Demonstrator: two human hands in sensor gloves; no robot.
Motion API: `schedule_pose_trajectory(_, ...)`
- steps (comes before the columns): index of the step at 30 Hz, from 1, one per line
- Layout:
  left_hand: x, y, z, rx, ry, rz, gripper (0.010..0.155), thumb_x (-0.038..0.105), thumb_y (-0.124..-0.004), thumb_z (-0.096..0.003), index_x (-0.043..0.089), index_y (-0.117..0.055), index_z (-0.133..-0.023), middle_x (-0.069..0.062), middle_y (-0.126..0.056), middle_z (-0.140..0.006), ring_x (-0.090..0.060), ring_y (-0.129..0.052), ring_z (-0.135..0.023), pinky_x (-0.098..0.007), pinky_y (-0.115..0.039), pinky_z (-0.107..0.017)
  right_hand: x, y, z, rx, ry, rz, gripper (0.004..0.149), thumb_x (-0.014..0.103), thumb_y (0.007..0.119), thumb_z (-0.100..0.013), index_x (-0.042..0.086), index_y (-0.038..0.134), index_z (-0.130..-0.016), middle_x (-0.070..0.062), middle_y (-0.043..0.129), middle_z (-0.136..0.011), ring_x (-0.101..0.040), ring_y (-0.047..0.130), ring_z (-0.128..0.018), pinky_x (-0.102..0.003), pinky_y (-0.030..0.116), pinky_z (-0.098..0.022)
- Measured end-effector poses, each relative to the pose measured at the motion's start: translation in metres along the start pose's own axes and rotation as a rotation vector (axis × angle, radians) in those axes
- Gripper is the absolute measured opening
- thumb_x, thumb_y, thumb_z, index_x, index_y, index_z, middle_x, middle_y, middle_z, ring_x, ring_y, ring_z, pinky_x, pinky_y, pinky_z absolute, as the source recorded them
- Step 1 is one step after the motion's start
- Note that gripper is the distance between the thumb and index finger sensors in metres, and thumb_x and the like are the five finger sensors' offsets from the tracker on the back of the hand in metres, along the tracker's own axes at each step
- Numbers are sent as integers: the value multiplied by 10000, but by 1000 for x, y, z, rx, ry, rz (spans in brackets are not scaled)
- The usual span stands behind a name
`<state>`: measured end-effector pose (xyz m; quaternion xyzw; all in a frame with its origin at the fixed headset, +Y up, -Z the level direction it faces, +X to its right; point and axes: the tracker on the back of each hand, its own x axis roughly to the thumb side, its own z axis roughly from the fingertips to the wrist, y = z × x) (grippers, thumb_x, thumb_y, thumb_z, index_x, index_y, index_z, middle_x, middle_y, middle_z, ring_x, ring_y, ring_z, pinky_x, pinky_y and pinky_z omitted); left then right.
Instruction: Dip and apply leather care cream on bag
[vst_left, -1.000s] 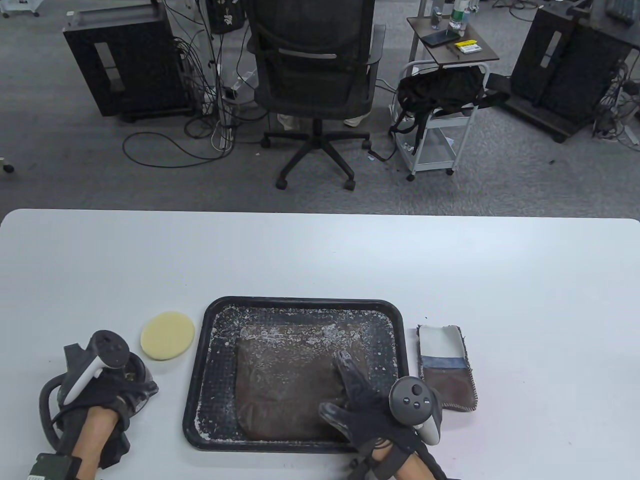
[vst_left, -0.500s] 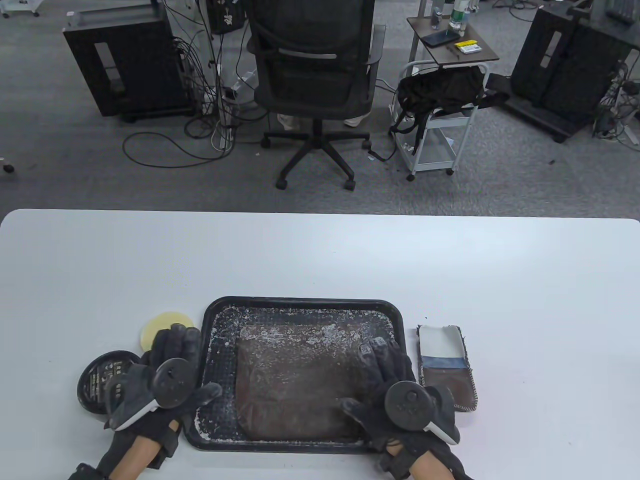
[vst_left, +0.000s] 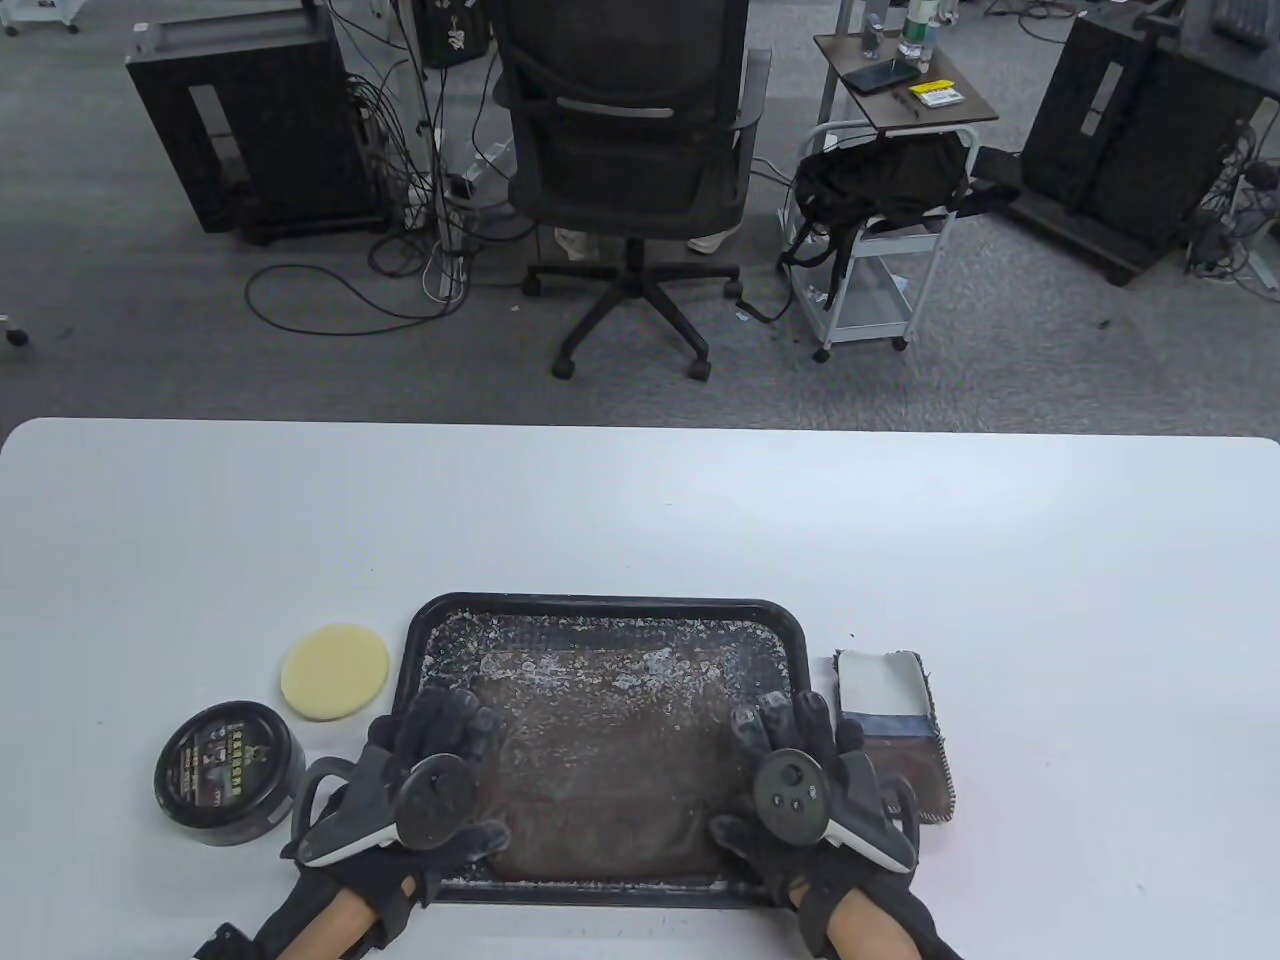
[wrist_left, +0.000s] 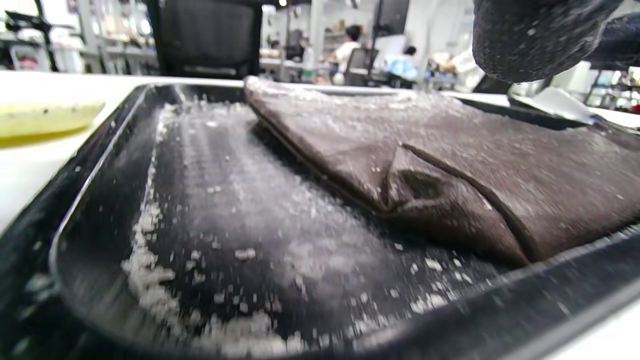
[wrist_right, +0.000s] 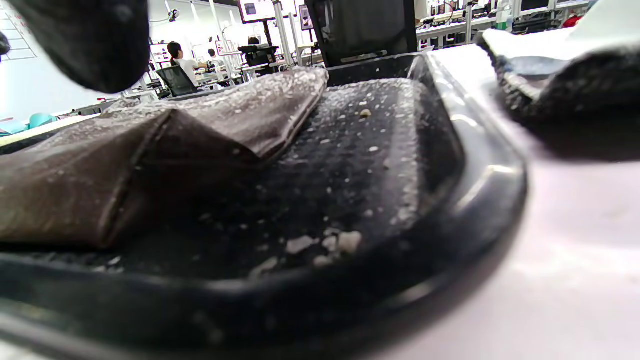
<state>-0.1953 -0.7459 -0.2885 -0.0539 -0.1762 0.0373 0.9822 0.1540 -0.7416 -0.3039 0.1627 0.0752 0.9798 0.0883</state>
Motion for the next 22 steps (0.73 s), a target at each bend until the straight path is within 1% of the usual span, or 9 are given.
schedule_pose_trajectory(5, -3, 0, 1, 18, -1, -2, 939, 672, -751, -378, 288, -219, -1050, -38, -196, -1150, -416, -313, -1079, -661, -446, -729, -1, -3, 0, -16, -9, -28, 947, 551, 771, -429, 183, 205, -1093, -162, 142, -1120, -507, 82, -990, -720, 136, -644)
schedule_pose_trajectory(9, -8, 1, 1, 20, 15, 16, 933, 665, -752, -380, 292, -221, -1050, -32, -189, -1152, -411, -306, -1082, -662, -433, -733, 0, -5, 1, -27, -20, -34, 945, 550, 772, -429, 183, 210, -1093, -163, 154, -1122, -508, 93, -992, -722, 143, -645)
schedule_pose_trajectory(14, -14, 5, 3, 62, 29, 36, 929, 665, -751, -380, 290, -229, -1051, -32, -200, -1153, -407, -325, -1083, -658, -444, -733, 2, -7, 1, -45, -32, -37, 943, 549, 773, -429, 182, 214, -1094, -164, 160, -1124, -509, 99, -995, -723, 146, -646)
schedule_pose_trajectory(22, -19, 6, 5, 61, 49, 45, 923, 661, -750, -384, 290, -233, -1053, -35, -209, -1155, -425, -336, -1079, -660, -447, -731, 2, -6, 0, -37, -30, -36, 936, 544, 775, -428, 179, 228, -1094, -167, 177, -1123, -501, 116, -999, -721, 156, -648)
